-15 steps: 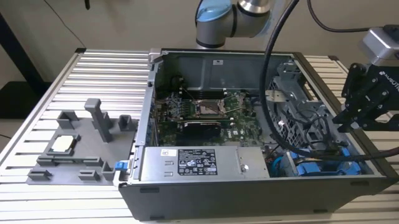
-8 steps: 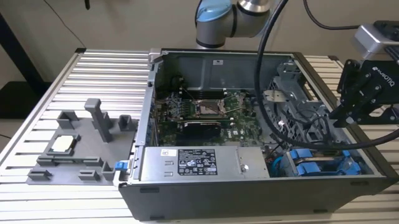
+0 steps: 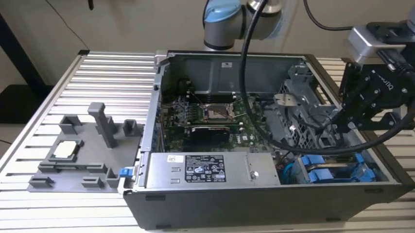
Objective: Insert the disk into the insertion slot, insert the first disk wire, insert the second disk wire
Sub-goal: 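Insert the second disk wire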
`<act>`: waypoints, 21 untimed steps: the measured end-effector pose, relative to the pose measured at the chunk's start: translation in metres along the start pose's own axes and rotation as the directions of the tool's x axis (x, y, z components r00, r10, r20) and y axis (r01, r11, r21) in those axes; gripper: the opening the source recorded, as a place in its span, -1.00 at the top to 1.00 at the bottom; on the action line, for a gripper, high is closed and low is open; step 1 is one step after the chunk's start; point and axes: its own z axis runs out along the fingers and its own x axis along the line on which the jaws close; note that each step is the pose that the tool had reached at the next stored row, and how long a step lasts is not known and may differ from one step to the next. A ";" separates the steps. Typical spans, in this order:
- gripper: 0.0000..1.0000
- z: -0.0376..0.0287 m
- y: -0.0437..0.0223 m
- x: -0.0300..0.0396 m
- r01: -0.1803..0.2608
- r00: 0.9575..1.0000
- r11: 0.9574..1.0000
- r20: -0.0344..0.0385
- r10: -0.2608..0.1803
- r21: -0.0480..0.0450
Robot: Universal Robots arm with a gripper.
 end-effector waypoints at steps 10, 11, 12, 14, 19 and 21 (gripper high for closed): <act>0.47 0.0008 0.0195 0.0000 0.017 1.000 0.999 -0.001 -0.017 0.052; 0.47 0.0010 0.0218 0.0000 0.019 1.000 0.998 -0.001 -0.019 0.061; 0.47 0.0010 0.0242 0.0000 0.020 1.000 0.997 -0.002 -0.020 0.068; 0.47 0.0016 0.0289 0.0000 0.022 1.000 0.997 -0.002 -0.022 0.079; 0.47 0.0031 0.0340 -0.0003 0.041 0.999 0.995 -0.007 -0.041 0.086; 0.47 0.0039 0.0354 -0.0008 0.049 0.999 0.995 -0.012 -0.048 0.086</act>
